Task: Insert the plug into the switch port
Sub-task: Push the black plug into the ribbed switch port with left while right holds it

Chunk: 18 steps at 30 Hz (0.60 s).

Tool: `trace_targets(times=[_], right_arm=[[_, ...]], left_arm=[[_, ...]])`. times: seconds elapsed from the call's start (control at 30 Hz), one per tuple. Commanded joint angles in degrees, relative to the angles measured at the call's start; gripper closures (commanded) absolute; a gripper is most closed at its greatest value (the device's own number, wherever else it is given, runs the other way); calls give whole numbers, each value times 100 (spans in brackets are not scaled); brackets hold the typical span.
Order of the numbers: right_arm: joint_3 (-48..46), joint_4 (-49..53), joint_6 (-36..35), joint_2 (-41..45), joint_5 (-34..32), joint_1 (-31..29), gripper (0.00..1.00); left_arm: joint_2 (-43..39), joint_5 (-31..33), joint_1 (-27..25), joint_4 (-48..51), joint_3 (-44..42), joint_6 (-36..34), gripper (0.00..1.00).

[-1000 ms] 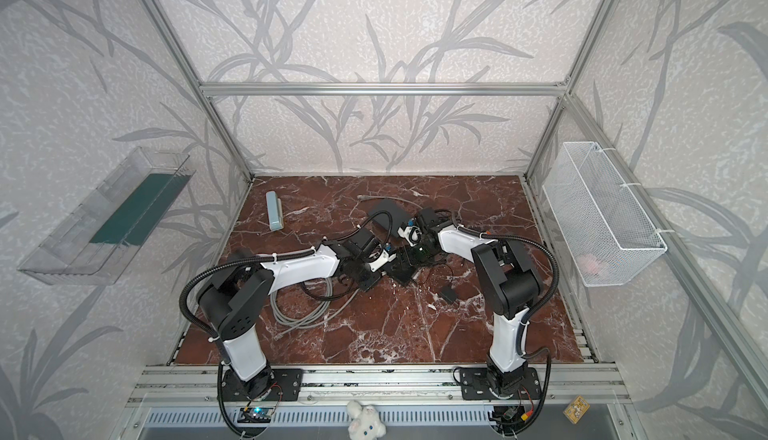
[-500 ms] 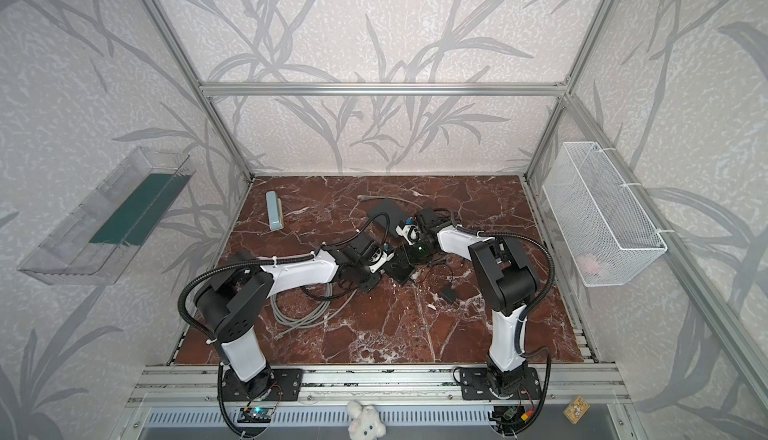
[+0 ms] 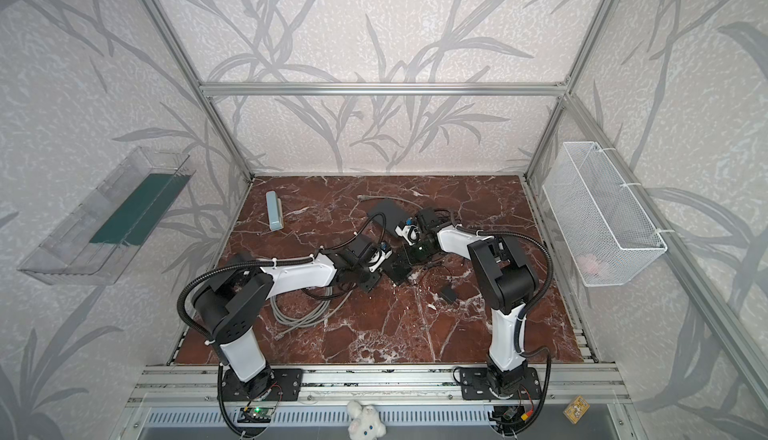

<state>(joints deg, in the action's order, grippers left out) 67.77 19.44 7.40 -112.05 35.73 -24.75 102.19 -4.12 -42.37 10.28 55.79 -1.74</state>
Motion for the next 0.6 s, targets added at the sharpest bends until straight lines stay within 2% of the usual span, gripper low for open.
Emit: trace_targets(times=[0.0, 0.1, 0.3, 0.4, 0.57], right_arm=[[117, 362, -23, -227, 393, -59, 45], [256, 197, 183, -309, 412, 42, 44], [465, 244, 125, -642, 400, -88, 51], [510, 476, -58, -829, 399, -154, 57], [332, 830, -514, -850, 455, -410, 58]], left_arm=[[-82, -70, 16, -586, -59, -75, 95], [-94, -3, 57, -611, -98, -101, 95], [-68, -368, 124, -741, -127, -176, 95], [-15, -396, 124, -747, -95, -222, 95], [111, -357, 132, -929, 4, -257, 96]])
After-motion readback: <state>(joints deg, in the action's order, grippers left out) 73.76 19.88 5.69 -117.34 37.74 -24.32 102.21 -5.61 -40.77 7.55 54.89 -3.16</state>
